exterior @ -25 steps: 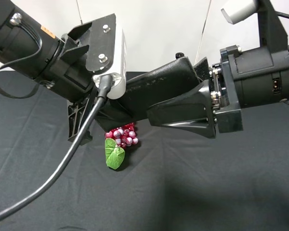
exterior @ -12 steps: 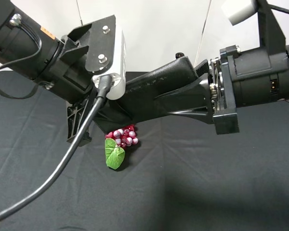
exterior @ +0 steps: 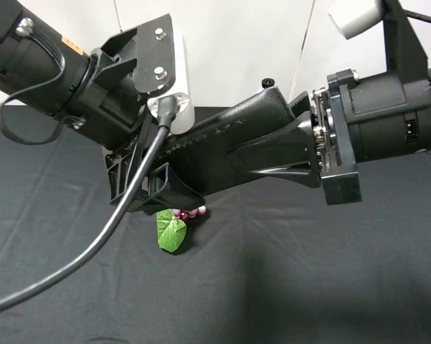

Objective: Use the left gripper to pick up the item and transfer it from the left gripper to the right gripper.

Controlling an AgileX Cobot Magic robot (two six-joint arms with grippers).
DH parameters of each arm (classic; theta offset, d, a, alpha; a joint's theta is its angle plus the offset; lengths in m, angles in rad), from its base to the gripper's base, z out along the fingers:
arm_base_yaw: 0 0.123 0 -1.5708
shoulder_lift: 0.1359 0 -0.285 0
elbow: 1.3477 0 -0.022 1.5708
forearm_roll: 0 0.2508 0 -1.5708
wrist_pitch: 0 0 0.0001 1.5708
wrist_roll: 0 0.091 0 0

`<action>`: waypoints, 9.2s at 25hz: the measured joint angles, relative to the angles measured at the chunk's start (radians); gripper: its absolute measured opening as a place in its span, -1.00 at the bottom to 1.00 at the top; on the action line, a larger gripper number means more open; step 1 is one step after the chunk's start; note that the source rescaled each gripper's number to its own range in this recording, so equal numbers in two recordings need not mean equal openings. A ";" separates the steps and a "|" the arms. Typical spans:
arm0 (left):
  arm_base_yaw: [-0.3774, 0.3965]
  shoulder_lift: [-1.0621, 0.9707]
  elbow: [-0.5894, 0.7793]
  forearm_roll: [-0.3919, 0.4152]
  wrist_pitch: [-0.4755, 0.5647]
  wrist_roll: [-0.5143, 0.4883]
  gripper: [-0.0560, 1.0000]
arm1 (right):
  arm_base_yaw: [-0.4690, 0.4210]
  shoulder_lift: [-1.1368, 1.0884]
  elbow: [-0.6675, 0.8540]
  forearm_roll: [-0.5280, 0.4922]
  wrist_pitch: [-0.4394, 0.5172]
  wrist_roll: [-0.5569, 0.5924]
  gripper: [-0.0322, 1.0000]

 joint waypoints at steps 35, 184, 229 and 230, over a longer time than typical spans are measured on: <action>0.000 -0.360 -0.005 0.376 0.228 -0.662 1.00 | 0.000 0.000 0.000 0.000 -0.047 0.003 -0.93; 0.843 -1.394 0.449 0.648 0.513 -1.210 1.00 | -0.337 0.275 0.000 -0.622 -0.568 0.771 1.00; 0.843 -1.394 0.449 0.648 0.513 -1.210 1.00 | -0.337 -0.809 -0.001 -1.332 0.424 1.515 1.00; 0.843 -1.394 0.449 0.648 0.513 -1.210 1.00 | -0.337 -0.836 -0.001 -1.347 0.425 1.515 1.00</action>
